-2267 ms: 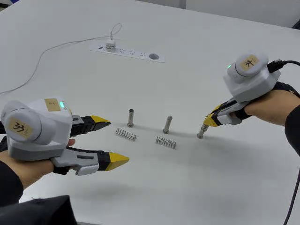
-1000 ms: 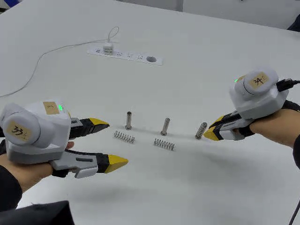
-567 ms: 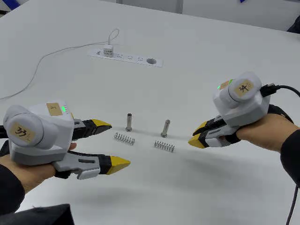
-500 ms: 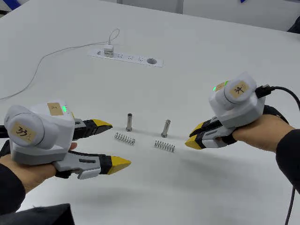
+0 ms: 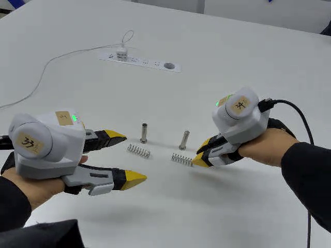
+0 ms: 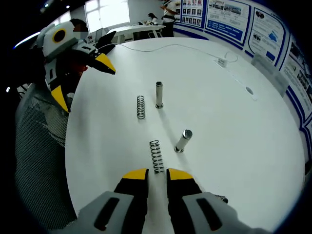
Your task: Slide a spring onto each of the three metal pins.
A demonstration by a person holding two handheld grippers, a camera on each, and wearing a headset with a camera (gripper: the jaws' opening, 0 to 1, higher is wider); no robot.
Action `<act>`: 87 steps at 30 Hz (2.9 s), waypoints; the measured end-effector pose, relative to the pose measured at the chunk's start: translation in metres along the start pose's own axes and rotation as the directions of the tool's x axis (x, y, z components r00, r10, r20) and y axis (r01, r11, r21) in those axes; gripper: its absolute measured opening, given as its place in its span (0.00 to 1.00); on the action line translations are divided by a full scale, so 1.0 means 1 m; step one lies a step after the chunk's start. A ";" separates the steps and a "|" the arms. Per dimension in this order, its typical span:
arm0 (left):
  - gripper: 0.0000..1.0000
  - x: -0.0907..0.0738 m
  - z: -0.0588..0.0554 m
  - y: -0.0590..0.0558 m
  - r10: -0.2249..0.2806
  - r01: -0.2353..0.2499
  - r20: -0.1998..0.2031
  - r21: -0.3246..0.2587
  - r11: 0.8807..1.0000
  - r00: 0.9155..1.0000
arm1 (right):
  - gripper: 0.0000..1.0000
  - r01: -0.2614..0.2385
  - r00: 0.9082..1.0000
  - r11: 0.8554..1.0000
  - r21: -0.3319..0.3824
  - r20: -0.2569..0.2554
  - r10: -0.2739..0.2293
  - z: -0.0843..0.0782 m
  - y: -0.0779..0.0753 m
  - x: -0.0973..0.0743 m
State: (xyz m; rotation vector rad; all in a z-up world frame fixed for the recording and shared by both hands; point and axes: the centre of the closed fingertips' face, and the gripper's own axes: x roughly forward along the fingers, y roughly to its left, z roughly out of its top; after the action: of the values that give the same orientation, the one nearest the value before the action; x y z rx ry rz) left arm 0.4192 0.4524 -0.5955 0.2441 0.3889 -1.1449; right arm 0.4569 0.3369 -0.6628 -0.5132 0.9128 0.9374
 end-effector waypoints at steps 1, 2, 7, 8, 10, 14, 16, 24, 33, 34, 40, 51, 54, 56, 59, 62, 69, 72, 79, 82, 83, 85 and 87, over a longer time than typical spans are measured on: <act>0.58 0.000 0.000 0.000 -0.001 0.001 0.000 0.000 1.000 1.000 | 0.16 -0.001 1.000 1.000 -0.005 -0.004 0.001 0.000 0.000 0.001; 0.58 0.000 0.000 0.000 -0.001 0.001 0.000 0.000 1.000 1.000 | 0.16 -0.002 1.000 1.000 -0.012 -0.007 0.002 0.000 0.001 0.003; 0.58 0.001 0.000 0.000 -0.002 0.002 0.001 -0.001 1.000 1.000 | 0.15 -0.009 1.000 1.000 -0.026 -0.030 0.008 -0.003 0.000 0.010; 0.58 0.001 0.000 -0.001 -0.003 0.003 0.000 0.000 1.000 1.000 | 0.15 -0.010 0.999 1.000 -0.029 -0.036 0.009 -0.004 0.000 0.012; 0.58 0.002 0.000 -0.001 -0.004 0.004 -0.001 0.000 1.000 1.000 | 0.15 -0.011 0.999 0.999 -0.040 -0.042 0.009 -0.005 0.000 0.014; 0.58 0.002 -0.001 -0.002 -0.006 0.006 -0.003 0.001 1.000 1.000 | 0.14 -0.016 0.999 0.998 -0.059 -0.051 0.013 -0.005 0.000 0.018; 0.58 0.002 -0.001 -0.002 -0.006 0.006 -0.004 0.002 1.000 1.000 | 0.14 -0.019 0.998 0.997 -0.069 -0.061 0.015 -0.006 0.000 0.020; 0.58 0.003 -0.002 -0.003 -0.011 0.011 -0.008 0.001 1.000 1.000 | 0.12 -0.029 0.996 0.995 -0.092 -0.087 0.021 -0.008 0.000 0.024; 0.57 0.007 -0.002 -0.007 -0.027 0.027 -0.017 0.006 1.000 0.999 | 0.12 -0.040 0.995 0.996 -0.081 -0.096 0.032 -0.008 0.003 0.022; 0.56 0.007 -0.002 -0.008 -0.029 0.029 -0.018 0.007 1.000 0.999 | 0.12 -0.045 0.995 0.996 -0.082 -0.094 0.037 -0.008 0.005 0.021; 0.53 0.015 -0.003 -0.015 -0.057 0.058 -0.030 0.021 0.998 0.998 | 0.11 -0.064 0.994 0.993 -0.100 -0.097 0.054 -0.005 0.015 0.009; 0.47 0.026 -0.005 -0.024 -0.110 0.113 -0.055 0.053 0.992 0.992 | 0.11 -0.122 0.991 0.974 -0.193 -0.070 0.111 0.020 0.050 -0.015; 0.46 0.029 -0.006 -0.026 -0.120 0.123 -0.057 0.057 0.991 0.991 | 0.11 -0.140 0.990 0.966 -0.216 -0.065 0.129 0.026 0.059 -0.018; 0.45 0.031 -0.005 -0.028 -0.129 0.133 -0.060 0.064 0.989 0.990 | 0.11 -0.149 0.988 0.959 -0.240 -0.067 0.137 0.028 0.064 -0.020; 0.43 0.033 -0.003 -0.032 -0.143 0.147 -0.060 0.077 0.986 0.988 | 0.11 -0.156 0.987 0.953 -0.259 -0.063 0.144 0.032 0.069 -0.021; 0.40 0.035 -0.003 -0.036 -0.158 0.163 -0.061 0.095 0.982 0.986 | 0.11 -0.166 0.986 0.945 -0.280 -0.065 0.154 0.034 0.076 -0.023; 0.29 0.038 -0.004 -0.043 -0.183 0.191 -0.072 0.140 0.972 0.981 | 0.11 -0.193 0.981 0.927 -0.321 -0.071 0.179 0.034 0.083 -0.025; 0.24 0.039 -0.004 -0.045 -0.191 0.200 -0.074 0.158 0.967 0.979 | 0.11 -0.200 0.980 0.922 -0.331 -0.075 0.186 0.033 0.084 -0.026; 0.17 0.040 -0.002 -0.050 -0.214 0.223 -0.069 0.174 0.959 0.974 | 0.11 -0.219 0.976 0.904 -0.368 -0.095 0.198 0.030 0.088 -0.027; 0.13 0.041 -0.002 -0.050 -0.216 0.224 -0.066 0.185 0.957 0.974 | 0.11 -0.224 0.974 0.899 -0.376 -0.099 0.202 0.029 0.089 -0.027; 0.12 0.041 -0.002 -0.050 -0.217 0.226 -0.064 0.185 0.956 0.974 | 0.11 -0.225 0.974 0.897 -0.380 -0.102 0.201 0.028 0.089 -0.027; 0.12 0.041 -0.002 -0.051 -0.219 0.227 -0.062 0.187 0.956 0.974 | 0.11 -0.224 0.974 0.897 -0.380 -0.099 0.201 0.028 0.088 -0.027; 0.11 0.041 -0.002 -0.051 -0.223 0.231 -0.063 0.188 0.955 0.973 | 0.12 -0.225 0.974 0.898 -0.378 -0.096 0.204 0.028 0.089 -0.027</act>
State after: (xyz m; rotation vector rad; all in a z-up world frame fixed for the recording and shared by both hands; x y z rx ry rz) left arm 0.3862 0.3990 -0.6140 0.4026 0.3474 -1.4085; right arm 0.3855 0.3906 -0.6248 -0.7888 0.8453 1.3244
